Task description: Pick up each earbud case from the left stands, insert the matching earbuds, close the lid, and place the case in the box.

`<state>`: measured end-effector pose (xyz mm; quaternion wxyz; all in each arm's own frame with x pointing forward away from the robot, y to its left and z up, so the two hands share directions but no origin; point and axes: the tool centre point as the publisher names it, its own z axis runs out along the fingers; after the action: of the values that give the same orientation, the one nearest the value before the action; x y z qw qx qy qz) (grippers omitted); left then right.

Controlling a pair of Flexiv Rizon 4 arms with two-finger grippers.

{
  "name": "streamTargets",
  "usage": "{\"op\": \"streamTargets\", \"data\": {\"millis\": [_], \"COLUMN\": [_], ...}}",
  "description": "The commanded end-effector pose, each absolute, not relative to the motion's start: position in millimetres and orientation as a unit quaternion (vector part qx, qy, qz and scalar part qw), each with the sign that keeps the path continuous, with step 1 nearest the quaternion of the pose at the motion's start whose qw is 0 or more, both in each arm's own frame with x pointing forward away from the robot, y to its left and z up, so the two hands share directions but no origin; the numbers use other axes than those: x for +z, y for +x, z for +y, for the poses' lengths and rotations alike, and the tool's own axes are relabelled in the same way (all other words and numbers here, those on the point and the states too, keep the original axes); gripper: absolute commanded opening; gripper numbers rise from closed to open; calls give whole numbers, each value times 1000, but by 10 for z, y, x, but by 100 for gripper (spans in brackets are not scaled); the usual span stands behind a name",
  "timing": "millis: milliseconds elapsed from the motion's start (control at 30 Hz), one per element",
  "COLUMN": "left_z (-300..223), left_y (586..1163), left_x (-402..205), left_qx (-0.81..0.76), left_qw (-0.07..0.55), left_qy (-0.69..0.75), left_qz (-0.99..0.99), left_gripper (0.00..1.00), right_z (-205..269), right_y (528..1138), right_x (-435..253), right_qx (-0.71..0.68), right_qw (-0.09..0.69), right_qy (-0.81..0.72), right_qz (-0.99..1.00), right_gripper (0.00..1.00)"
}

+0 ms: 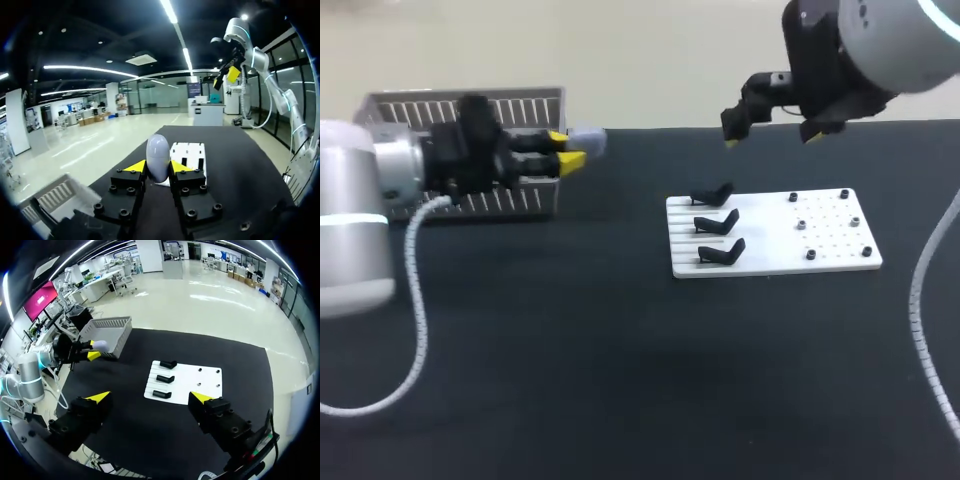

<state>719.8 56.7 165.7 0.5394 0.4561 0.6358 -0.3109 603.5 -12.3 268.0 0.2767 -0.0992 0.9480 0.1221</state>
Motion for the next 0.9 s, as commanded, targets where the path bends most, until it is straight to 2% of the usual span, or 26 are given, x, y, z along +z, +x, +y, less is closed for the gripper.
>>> {"op": "streamTargets", "data": {"millis": [33, 233, 600, 633, 667, 700, 900], "left_z": [918, 1296, 2126, 2151, 2164, 2175, 2158], "left_y": [7204, 7439, 8302, 8350, 8400, 8444, 8536], "left_x": [1748, 1679, 1399, 1380, 1361, 1350, 1366], "left_qx": [-240, -201, -147, -139, -142, -148, -188], "left_qw": [579, 585, 570, 561, 557, 558, 570], "left_qy": [399, 375, 387, 393, 399, 403, 432], "left_qz": [670, 691, 710, 715, 714, 710, 673], "left_gripper": [0, 0, 0, 38, 95, 100, 100], "right_z": [-115, -115, -115, -115, -115, -115, -115], "right_y": [6033, 6033, 6033, 6033, 6033, 6033, 6033], "right_x": [2645, 2645, 2645, 2645, 2645, 2645, 2645], "right_qx": [128, 128, 128, 128, 128, 128, 128], "right_qw": [339, 339, 339, 339, 339, 339, 339], "right_qy": [-89, -89, -89, -89, -89, -89, -89], "right_qz": [928, 928, 928, 928, 928, 928, 928], "right_gripper": [100, 100, 100, 100, 100, 100, 100]}}
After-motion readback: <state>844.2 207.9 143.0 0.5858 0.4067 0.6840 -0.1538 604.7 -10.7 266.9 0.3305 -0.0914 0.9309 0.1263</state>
